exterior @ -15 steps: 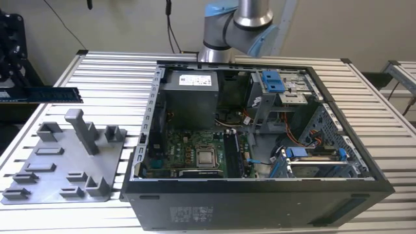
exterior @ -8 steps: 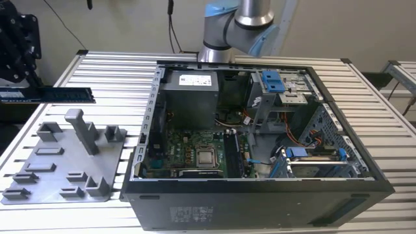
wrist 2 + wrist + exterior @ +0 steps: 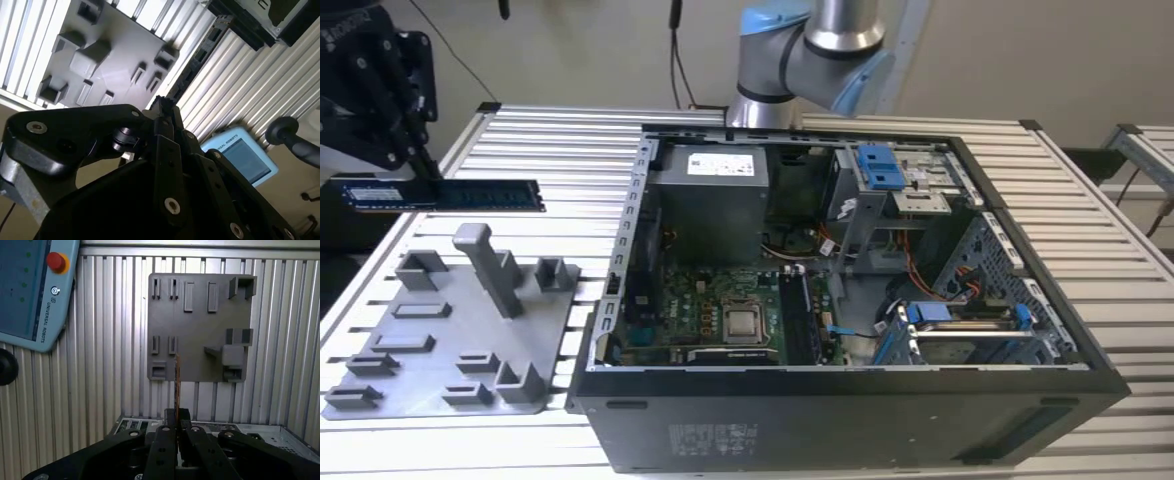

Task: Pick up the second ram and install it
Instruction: 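Pick up the second ram and move it above second insertion slot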

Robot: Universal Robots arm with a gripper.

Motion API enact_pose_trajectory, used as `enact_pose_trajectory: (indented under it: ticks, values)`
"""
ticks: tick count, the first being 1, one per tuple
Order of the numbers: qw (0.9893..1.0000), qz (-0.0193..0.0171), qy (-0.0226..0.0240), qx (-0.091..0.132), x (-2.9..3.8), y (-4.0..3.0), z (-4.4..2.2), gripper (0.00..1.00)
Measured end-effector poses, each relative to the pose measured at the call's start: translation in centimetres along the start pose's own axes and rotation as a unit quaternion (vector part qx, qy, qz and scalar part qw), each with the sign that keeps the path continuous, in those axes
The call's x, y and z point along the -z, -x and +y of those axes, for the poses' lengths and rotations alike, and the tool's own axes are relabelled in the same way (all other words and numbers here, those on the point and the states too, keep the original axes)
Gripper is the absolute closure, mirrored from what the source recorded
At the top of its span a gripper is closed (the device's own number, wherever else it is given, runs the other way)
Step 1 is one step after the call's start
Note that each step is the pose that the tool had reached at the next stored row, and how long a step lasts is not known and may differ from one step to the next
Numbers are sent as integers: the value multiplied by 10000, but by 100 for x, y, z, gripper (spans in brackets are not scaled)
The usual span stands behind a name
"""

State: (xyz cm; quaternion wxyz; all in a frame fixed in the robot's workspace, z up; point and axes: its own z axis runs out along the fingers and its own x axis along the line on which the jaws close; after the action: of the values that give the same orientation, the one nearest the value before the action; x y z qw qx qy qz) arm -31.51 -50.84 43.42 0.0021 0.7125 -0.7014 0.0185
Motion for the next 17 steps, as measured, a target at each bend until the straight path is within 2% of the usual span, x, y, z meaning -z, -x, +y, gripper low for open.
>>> enact_pose_trajectory:
  ticks: [17]
  values:
    - [10000,0,6,0,-10,-6,-413,86]
